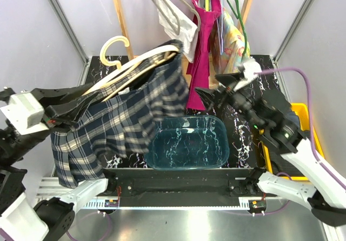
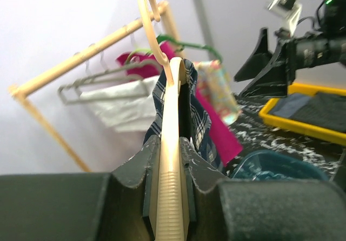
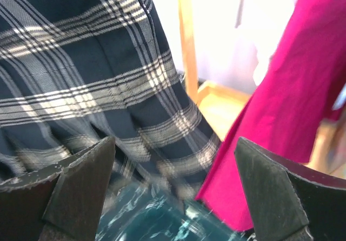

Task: Remove the skirt from the hanger

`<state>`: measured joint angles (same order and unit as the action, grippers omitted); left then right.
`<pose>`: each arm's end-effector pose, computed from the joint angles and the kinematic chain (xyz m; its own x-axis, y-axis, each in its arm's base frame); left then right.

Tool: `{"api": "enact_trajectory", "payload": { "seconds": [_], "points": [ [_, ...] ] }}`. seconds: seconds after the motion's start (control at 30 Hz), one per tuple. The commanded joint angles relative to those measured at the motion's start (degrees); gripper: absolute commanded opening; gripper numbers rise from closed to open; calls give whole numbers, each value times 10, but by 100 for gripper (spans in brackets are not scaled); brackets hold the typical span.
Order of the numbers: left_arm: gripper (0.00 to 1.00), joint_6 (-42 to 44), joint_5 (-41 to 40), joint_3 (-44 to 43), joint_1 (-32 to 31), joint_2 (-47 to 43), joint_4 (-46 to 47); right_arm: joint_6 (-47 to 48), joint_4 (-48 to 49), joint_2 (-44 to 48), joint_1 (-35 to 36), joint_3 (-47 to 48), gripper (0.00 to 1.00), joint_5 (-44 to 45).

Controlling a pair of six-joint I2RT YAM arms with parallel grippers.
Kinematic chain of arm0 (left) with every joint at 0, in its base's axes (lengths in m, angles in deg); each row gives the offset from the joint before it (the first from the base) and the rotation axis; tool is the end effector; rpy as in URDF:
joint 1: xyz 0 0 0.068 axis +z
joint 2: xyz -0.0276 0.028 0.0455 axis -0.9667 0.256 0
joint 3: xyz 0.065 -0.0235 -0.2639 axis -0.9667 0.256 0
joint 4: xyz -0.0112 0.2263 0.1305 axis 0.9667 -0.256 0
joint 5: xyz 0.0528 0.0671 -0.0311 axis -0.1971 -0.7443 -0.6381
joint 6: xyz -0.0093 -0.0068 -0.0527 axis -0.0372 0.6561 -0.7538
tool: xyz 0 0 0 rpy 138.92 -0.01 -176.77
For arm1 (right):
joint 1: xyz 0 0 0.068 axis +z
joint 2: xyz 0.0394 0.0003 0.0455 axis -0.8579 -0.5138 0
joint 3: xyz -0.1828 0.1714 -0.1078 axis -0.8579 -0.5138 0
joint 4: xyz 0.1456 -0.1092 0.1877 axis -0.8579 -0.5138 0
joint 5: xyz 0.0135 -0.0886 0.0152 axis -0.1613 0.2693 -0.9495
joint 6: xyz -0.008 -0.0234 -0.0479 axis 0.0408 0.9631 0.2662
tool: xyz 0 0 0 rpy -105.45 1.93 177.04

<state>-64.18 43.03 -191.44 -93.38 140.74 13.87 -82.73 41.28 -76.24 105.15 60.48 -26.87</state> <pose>-0.0109 -0.0160 0.5970 0.3834 0.0612 -0.9216 0.6802 0.6563 0.3265 0.1269 0.1272 0.4706 0.0336 0.1517 -0.9879 -0.6608 0.7449 0.0919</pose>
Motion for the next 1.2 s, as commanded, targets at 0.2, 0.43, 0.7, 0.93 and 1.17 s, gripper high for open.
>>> {"api": "enact_trajectory", "payload": {
  "seconds": [0.2,0.43,0.7,0.93,1.17],
  "points": [
    [0,-64,185,-98,0,65,124,106,60,107,2,-43,100,30],
    [0,-84,220,-108,0,70,136,129,25,131,3,-16,100,25],
    [0,-95,224,-156,1,101,152,68,-21,120,3,-19,99,-139],
    [0,-135,256,-161,12,120,195,56,-20,51,2,24,92,-273],
    [0,-145,234,-98,19,111,243,27,-18,98,2,23,33,-298]
  ]
}}
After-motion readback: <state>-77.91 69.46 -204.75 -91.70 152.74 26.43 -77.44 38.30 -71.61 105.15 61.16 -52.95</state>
